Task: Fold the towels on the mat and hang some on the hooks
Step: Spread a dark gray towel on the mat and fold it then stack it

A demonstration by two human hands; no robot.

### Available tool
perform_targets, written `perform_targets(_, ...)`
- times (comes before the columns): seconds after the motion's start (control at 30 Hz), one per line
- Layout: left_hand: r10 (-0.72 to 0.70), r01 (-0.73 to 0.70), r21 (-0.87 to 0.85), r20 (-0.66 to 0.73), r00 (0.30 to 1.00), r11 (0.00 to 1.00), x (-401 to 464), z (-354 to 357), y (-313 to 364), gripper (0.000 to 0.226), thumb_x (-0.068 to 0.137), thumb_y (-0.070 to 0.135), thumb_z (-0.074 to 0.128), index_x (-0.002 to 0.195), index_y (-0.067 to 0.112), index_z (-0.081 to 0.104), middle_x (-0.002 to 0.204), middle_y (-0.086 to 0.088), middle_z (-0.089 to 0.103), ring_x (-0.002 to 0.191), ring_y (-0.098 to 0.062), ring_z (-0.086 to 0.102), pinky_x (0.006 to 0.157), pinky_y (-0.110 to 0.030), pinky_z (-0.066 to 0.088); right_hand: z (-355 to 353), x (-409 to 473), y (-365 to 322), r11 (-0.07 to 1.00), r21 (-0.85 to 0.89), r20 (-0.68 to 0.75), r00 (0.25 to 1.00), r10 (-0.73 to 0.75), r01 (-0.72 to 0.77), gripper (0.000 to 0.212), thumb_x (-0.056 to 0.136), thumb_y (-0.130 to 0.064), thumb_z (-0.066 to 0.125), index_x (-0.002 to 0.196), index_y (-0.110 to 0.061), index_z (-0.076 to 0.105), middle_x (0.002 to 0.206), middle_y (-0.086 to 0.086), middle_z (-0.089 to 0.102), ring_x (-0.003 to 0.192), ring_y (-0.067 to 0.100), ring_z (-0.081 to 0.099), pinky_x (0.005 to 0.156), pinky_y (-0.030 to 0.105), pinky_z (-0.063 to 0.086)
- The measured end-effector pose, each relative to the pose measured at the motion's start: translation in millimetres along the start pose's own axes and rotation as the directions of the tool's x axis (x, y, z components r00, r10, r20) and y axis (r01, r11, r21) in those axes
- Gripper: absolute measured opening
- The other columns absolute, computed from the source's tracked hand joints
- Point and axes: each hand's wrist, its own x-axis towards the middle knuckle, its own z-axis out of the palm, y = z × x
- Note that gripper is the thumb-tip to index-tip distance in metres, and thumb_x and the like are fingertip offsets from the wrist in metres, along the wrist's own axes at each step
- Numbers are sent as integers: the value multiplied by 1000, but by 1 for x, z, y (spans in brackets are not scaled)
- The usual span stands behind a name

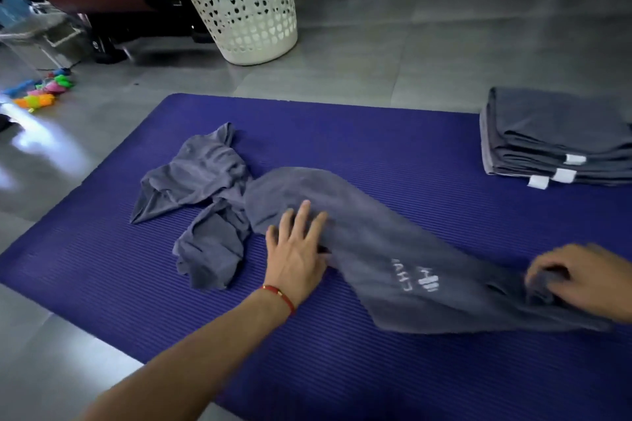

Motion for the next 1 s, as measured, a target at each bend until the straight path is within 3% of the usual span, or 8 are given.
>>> perform_targets(0.1,-78,75,24,235,969,997,25,27,13,84,88,35,64,156,45,15,166,-2,2,150,-37,9,108,-68,30,30,-15,43,999,-15,218,976,-30,34,36,73,-45,58,101,-68,57,111,-26,62,103,-2,61,89,25,51)
perform_targets(0.17,-84,98,-38,277,957,994,31,40,28,73,88,32,65,151,42,31,160,-3,19,144,-36,21,102,-64,37,35,-27,33,998,-16,182,982,-50,54,30,82,-51,60,111,-57,57,133,-29,40,118,0,49,100,24,45)
perform_targets(0.4,76,-71,-185,22,997,980,37,31,26,32,78,1,67,108,10,71,108,-9,62,98,-35,59,87,-49,52,27,-13,-54,940,17,-57,939,-339,340,36,101,-42,54,136,-41,48,136,-27,38,125,-6,39,110,23,35)
perform_targets(0.6,370,-493,-346,-365,855,798,-23,-13,95,30,84,2,60,112,6,69,117,-4,66,105,-21,62,95,-27,49,27,13,-133,659,681,-154,943,-297,319,46,94,-60,55,138,-46,50,134,-18,59,119,-3,59,104,35,48)
perform_targets(0.67,400,-480,-502,-267,877,719,-42,-17,113,38,86,1,61,124,9,63,124,-2,62,112,-16,61,100,-23,47,30,22,-141,580,760,-156,948,-277,295,58,84,-69,59,136,-44,53,133,-13,62,122,2,59,107,37,47)
perform_targets(0.77,409,-392,-630,-127,904,671,-59,-14,112,40,85,0,59,122,15,57,117,5,61,98,-10,63,85,-30,55,37,31,-125,737,601,-155,950,-271,308,29,90,-46,71,116,-34,70,113,-16,71,108,2,65,101,41,51)
perform_targets(0.87,256,-340,-511,-229,939,789,-45,-3,80,31,82,0,62,109,14,58,113,5,57,97,-9,57,81,-35,53,44,27,-102,810,501,-174,952,-251,305,3,92,-34,73,95,-33,72,92,-17,74,88,1,68,87,43,56)
perform_targets(1.0,30,-77,-353,-138,990,932,17,12,27,54,93,36,60,143,20,45,149,-10,38,134,-28,39,112,-37,35,45,14,-88,859,377,-181,937,-300,348,6,95,-32,68,93,-37,67,93,-19,70,86,-1,64,79,36,54)
